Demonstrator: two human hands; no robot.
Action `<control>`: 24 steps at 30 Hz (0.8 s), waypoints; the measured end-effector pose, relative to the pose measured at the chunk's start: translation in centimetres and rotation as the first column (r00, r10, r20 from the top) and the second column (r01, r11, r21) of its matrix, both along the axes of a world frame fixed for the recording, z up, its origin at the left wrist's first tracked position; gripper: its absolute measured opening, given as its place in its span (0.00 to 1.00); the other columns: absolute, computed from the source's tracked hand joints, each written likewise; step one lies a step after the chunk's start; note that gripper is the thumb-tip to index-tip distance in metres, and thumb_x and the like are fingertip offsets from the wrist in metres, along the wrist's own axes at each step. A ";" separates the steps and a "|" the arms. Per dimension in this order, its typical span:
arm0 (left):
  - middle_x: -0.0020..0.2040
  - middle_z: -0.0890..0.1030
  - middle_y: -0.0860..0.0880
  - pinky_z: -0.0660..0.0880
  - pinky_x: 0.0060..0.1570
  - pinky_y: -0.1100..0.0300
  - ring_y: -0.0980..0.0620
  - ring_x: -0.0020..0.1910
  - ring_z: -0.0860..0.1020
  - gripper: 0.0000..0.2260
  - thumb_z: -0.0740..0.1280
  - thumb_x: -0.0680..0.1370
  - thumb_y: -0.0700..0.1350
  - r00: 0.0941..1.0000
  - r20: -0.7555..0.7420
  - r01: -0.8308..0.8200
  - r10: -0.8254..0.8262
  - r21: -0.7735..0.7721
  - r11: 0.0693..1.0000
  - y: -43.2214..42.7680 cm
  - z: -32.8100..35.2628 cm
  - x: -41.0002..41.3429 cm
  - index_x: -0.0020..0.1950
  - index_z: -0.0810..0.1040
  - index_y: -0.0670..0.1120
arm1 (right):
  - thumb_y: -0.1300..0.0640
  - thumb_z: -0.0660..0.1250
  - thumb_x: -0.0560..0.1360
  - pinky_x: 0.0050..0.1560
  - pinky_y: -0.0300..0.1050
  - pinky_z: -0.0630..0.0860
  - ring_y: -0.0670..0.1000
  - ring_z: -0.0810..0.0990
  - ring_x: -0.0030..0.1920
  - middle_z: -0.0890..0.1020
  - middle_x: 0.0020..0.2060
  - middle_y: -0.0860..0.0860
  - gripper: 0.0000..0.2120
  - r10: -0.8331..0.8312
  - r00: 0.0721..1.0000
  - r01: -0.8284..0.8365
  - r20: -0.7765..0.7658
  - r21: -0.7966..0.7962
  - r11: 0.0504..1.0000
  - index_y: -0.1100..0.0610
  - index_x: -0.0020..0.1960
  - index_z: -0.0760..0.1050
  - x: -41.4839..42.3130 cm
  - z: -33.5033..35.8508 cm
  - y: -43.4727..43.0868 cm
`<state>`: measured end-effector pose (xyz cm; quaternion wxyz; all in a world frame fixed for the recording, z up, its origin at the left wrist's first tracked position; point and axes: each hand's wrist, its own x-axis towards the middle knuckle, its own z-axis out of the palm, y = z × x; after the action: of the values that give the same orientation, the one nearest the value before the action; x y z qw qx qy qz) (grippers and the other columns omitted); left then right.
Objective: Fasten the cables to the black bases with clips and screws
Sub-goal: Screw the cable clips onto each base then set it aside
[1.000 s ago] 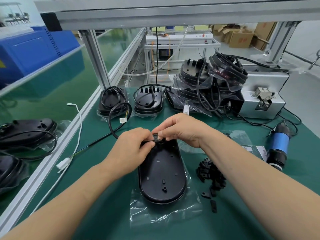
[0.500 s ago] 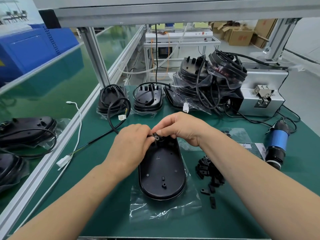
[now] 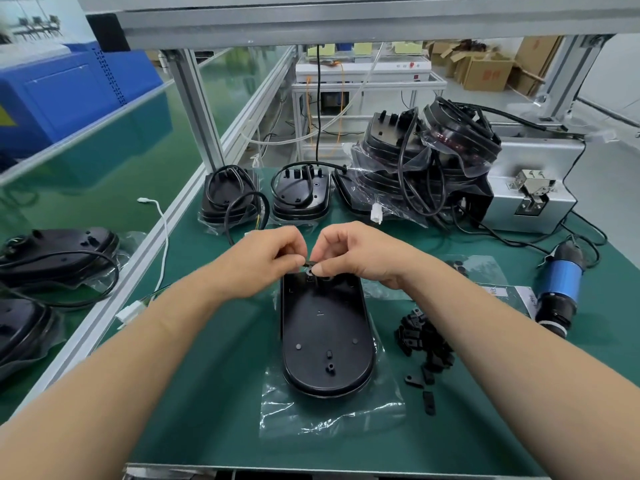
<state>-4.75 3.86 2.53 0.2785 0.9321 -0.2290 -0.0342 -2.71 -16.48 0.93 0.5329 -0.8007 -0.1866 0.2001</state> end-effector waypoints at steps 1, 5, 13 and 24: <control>0.40 0.80 0.56 0.70 0.47 0.63 0.59 0.42 0.75 0.02 0.68 0.78 0.45 0.999 0.037 0.025 -0.029 0.102 0.994 0.3 0.2 0.3 0.48 0.80 0.48 | 0.67 0.75 0.72 0.43 0.39 0.73 0.46 0.78 0.35 0.82 0.34 0.50 0.07 -0.017 1.000 0.017 -0.026 0.011 1.000 0.58 0.45 0.79 0.0 0.0 0.1; 0.39 0.81 0.55 0.72 0.47 0.58 0.56 0.41 0.76 0.05 0.69 0.77 0.47 1.000 0.020 0.008 -0.010 0.085 0.996 0.7 0.2 0.6 0.48 0.84 0.49 | 0.69 0.72 0.72 0.34 0.36 0.65 0.45 0.71 0.32 0.80 0.37 0.54 0.07 -0.069 0.987 0.073 -0.143 0.023 0.997 0.58 0.43 0.79 0.3 0.4 0.1; 0.29 0.75 0.56 0.67 0.33 0.66 0.58 0.29 0.69 0.05 0.68 0.78 0.43 0.971 -0.237 -0.025 -0.007 -0.132 0.991 0.1 -0.2 0.7 0.45 0.84 0.47 | 0.67 0.76 0.68 0.41 0.43 0.69 0.51 0.75 0.41 0.81 0.40 0.54 0.11 -0.179 0.981 0.175 -0.073 -0.062 0.983 0.54 0.41 0.78 0.2 0.3 1.4; 0.32 0.67 0.46 0.60 0.34 0.59 0.54 0.31 0.62 0.12 0.68 0.77 0.50 0.888 -0.448 -0.038 -0.101 -0.291 0.956 -0.4 -1.3 1.4 0.39 0.80 0.44 | 0.68 0.71 0.74 0.37 0.33 0.76 0.40 0.79 0.34 0.81 0.39 0.48 0.06 -0.174 0.985 0.174 0.012 -0.115 0.978 0.59 0.49 0.81 -0.3 2.5 -6.2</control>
<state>-3.35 3.48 1.22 0.4586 0.8423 -0.1745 -0.2231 -3.05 -22.68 3.46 0.5009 -0.8437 -0.1044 0.1622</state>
